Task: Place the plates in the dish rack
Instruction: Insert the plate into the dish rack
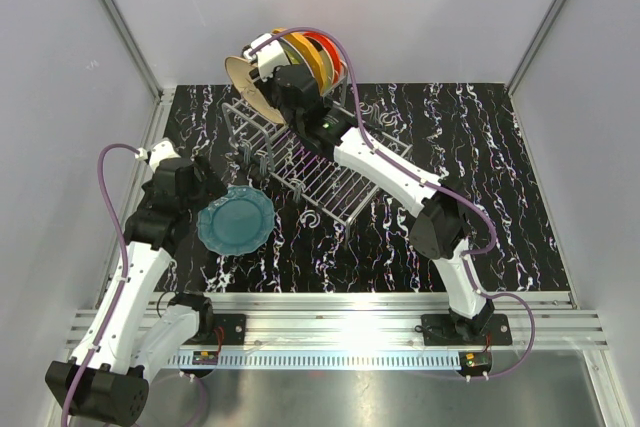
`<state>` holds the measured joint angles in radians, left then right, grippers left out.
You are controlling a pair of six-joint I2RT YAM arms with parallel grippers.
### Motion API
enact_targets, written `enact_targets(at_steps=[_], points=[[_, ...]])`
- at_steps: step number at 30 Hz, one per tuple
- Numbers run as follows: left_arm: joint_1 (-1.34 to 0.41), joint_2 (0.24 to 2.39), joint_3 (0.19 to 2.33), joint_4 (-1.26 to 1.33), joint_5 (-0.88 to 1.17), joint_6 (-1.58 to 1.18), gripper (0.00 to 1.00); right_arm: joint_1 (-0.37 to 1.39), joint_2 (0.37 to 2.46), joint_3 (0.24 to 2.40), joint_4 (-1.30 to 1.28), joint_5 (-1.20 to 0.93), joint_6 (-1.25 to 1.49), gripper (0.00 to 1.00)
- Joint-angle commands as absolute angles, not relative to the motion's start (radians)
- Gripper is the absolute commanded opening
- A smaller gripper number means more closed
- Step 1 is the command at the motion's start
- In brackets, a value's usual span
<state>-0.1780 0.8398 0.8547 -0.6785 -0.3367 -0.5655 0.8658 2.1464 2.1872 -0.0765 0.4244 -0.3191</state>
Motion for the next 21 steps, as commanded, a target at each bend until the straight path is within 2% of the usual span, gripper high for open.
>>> enact_targets(at_steps=[1, 6, 13, 17, 21], points=[[-0.181, 0.841, 0.844, -0.629, -0.337, -0.551, 0.99, 0.845, 2.071, 2.213, -0.015, 0.462, -0.345, 0.44], [-0.181, 0.841, 0.847, -0.629, -0.337, -0.551, 0.99, 0.845, 2.077, 2.224, -0.026, 0.465, -0.351, 0.41], [-0.181, 0.842, 0.847, -0.63, -0.339, -0.549, 0.99, 0.845, 2.071, 2.24, -0.048, 0.449, -0.331, 0.42], [-0.181, 0.842, 0.847, -0.63, -0.341, -0.548, 0.99, 0.845, 2.066, 2.241, -0.054, 0.433, -0.328, 0.51], [-0.181, 0.847, 0.848, -0.632, -0.341, -0.548, 0.99, 0.845, 2.057, 2.24, -0.048, 0.434, -0.336, 0.55]])
